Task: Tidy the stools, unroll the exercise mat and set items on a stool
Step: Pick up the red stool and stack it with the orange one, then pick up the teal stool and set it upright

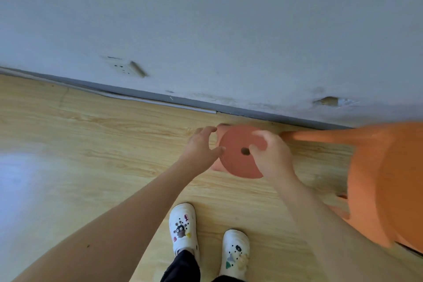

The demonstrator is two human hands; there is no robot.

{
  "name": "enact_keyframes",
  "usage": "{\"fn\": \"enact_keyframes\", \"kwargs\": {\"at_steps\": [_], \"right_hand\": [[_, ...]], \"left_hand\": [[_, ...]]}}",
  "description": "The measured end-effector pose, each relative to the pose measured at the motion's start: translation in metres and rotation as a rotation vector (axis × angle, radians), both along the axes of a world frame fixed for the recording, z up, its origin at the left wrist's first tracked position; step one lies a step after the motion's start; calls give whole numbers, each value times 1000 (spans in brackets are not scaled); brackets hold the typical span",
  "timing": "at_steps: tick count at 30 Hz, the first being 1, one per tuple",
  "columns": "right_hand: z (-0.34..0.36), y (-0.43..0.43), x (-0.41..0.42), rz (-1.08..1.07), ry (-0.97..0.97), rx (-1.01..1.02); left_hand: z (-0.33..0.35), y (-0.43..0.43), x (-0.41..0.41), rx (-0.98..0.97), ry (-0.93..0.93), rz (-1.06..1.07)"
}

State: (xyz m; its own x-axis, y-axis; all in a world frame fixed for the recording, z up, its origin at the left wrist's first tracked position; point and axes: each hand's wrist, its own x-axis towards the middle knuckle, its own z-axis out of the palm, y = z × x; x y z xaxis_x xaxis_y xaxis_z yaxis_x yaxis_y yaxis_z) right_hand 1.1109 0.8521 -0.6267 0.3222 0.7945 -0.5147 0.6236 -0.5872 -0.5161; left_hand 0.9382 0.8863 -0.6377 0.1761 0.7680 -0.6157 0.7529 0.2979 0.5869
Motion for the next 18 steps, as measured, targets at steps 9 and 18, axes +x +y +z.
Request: {"fn": "enact_keyframes", "kwargs": {"at_steps": [9,18], "right_hand": [[224,-29,-77,426,-43,53],[389,-90,-237,921,32,281]], "left_hand": [[235,-71,-76,345,97,44],[398,-190,-213,566,305,381]]}}
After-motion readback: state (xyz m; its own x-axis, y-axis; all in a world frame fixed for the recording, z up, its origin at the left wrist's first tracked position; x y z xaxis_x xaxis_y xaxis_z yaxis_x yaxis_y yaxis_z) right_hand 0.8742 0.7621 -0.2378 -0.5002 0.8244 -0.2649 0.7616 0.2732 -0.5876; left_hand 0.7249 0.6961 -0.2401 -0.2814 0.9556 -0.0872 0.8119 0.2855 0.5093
